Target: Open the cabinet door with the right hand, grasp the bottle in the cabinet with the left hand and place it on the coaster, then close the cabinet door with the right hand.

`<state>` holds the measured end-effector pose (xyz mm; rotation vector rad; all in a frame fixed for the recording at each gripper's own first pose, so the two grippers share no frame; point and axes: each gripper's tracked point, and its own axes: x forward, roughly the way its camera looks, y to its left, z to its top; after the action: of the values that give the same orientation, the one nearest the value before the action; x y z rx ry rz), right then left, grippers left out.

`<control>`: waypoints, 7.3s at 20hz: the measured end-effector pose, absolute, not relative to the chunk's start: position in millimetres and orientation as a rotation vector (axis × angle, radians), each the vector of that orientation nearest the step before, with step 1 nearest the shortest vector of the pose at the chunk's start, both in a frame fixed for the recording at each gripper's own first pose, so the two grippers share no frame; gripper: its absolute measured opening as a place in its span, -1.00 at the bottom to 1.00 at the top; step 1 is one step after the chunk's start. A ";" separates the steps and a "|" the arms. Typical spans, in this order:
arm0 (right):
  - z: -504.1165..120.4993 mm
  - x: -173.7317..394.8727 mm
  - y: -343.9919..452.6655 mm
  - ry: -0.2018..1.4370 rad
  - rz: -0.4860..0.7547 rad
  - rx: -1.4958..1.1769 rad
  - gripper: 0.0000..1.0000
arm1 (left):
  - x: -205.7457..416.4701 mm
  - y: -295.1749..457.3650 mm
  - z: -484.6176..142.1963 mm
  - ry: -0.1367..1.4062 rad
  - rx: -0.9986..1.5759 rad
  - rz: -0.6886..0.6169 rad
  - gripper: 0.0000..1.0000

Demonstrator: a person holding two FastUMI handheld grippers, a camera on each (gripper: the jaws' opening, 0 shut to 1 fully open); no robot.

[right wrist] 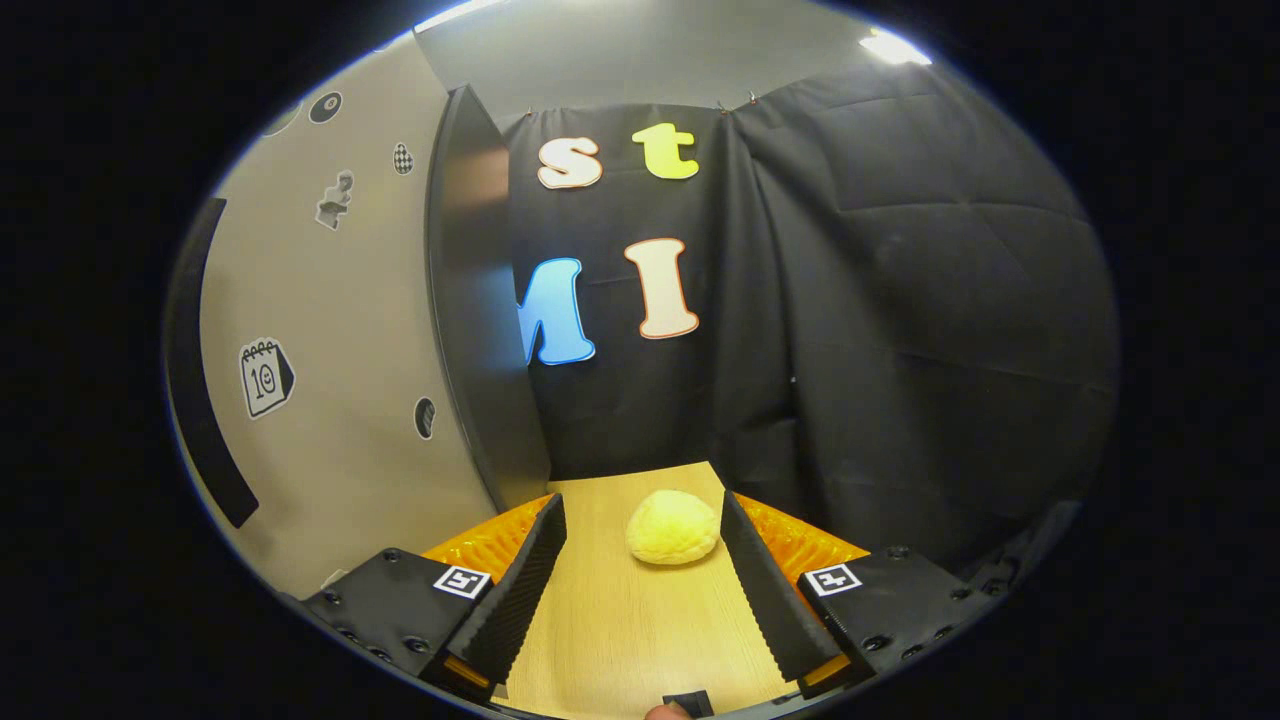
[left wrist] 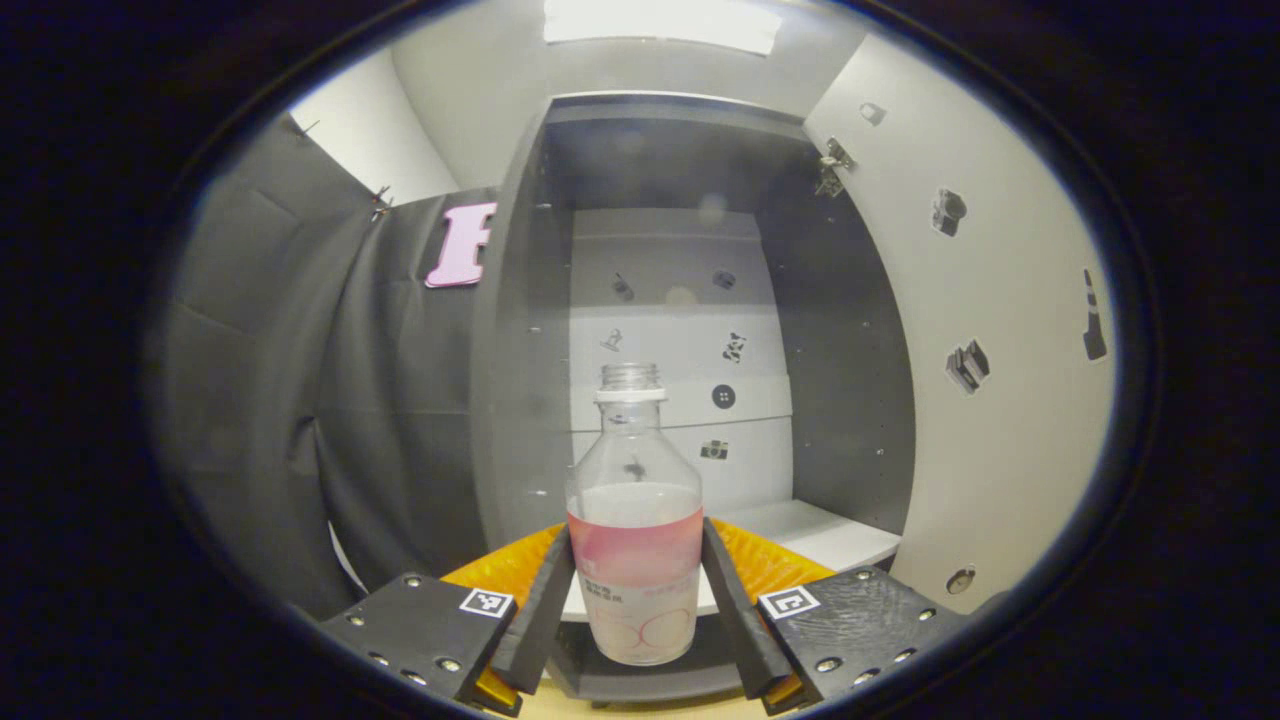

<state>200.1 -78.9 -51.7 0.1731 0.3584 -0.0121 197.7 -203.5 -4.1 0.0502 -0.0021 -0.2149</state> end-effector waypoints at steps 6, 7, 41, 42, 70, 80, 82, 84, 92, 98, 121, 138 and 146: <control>-48.3 202.5 -66.8 0.352 0.059 0.163 0.96 | 137.0 -157.2 -10.1 -0.010 0.028 -0.115 0.48; -48.8 201.6 -65.2 0.351 0.068 0.156 0.96 | 127.3 -151.0 -14.0 -0.008 0.023 -0.105 0.48; -87.8 171.7 -99.4 0.332 0.010 0.223 0.96 | -36.4 -80.4 -271.1 0.240 0.005 0.119 0.43; -87.7 172.7 -101.6 0.328 0.003 0.203 0.96 | -36.5 -78.5 -277.6 0.248 0.006 0.126 0.49; -82.6 196.5 -68.9 0.315 0.102 0.156 0.96 | -50.4 -71.3 -307.1 0.318 0.000 0.196 0.51; -87.0 197.8 -64.5 0.322 0.104 0.165 0.96 | -55.1 -76.6 -299.7 0.323 0.015 0.177 0.51; -86.1 198.5 -63.8 0.316 0.106 0.161 0.96 | -57.8 -80.6 -287.6 0.308 0.034 0.170 0.51; -85.9 199.5 -63.5 0.312 0.108 0.163 0.96 | -53.3 -84.2 -271.1 0.254 0.036 0.154 0.51; -88.9 201.3 -62.5 0.322 0.117 0.158 0.96 | -51.3 -86.1 -284.2 0.277 0.016 0.168 0.51; -92.2 205.9 -65.3 0.327 0.114 0.175 0.96 | -54.6 -95.5 -274.4 0.250 0.057 0.135 0.49; 11.9 181.2 -3.0 0.173 0.416 0.103 1.00 | -63.6 -93.6 -71.4 0.100 0.048 0.166 0.60; 33.1 172.4 163.6 0.150 0.517 0.052 0.75 | -12.4 22.0 -52.8 0.072 0.079 0.144 0.61; 32.7 216.9 274.7 0.143 0.539 0.051 0.76 | -25.4 102.5 -52.0 0.067 0.092 0.197 0.56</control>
<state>216.9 274.7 32.7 0.0513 0.1435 0.5392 -25.4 102.5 -52.0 0.0918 0.0675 0.1970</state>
